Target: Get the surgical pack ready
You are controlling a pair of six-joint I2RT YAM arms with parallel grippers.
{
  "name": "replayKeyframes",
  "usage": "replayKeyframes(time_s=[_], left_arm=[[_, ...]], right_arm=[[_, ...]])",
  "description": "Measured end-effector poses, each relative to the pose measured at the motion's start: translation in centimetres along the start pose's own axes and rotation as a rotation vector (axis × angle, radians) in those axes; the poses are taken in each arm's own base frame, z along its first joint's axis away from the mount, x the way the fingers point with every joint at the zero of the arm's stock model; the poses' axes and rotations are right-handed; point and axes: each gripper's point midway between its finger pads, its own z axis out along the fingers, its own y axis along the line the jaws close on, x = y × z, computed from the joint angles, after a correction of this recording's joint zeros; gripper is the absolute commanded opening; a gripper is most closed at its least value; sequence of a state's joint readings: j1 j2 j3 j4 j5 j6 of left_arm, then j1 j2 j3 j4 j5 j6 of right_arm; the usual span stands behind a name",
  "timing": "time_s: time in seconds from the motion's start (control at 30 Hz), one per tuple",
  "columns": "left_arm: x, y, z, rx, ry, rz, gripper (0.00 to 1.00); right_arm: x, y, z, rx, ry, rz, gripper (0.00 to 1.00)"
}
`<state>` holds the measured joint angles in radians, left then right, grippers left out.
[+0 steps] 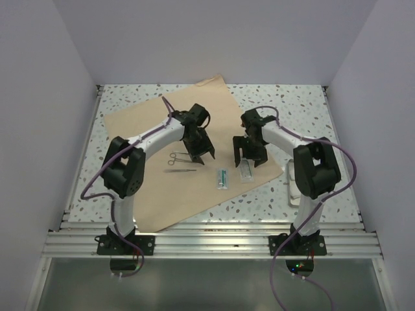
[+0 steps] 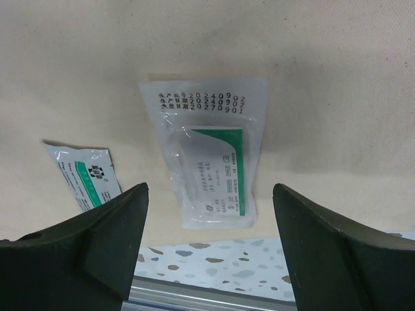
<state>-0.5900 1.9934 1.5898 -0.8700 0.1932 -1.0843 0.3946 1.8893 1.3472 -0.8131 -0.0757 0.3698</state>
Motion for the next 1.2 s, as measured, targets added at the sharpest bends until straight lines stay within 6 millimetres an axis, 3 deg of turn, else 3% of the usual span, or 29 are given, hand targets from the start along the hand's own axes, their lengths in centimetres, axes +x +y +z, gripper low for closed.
replayKeyframes(time_s=[0.37, 0.9, 1.2], left_arm=[[-2.6, 2.0, -4.7, 0.066, -0.105, 0.034, 0.52], [-4.4, 4.4, -5.8, 0.073, -0.147, 0.065, 0.53], [-5.0, 5.0, -6.7, 0.08, -0.169, 0.091, 0.52]], right_arm=[[0.6, -0.4, 1.5, 0.124, 0.031, -0.036, 0.71], [1.0, -0.1, 2.1, 0.164, 0.048, -0.042, 0.59], [1.1, 0.0, 2.1, 0.164, 0.05, -0.036, 0.42]])
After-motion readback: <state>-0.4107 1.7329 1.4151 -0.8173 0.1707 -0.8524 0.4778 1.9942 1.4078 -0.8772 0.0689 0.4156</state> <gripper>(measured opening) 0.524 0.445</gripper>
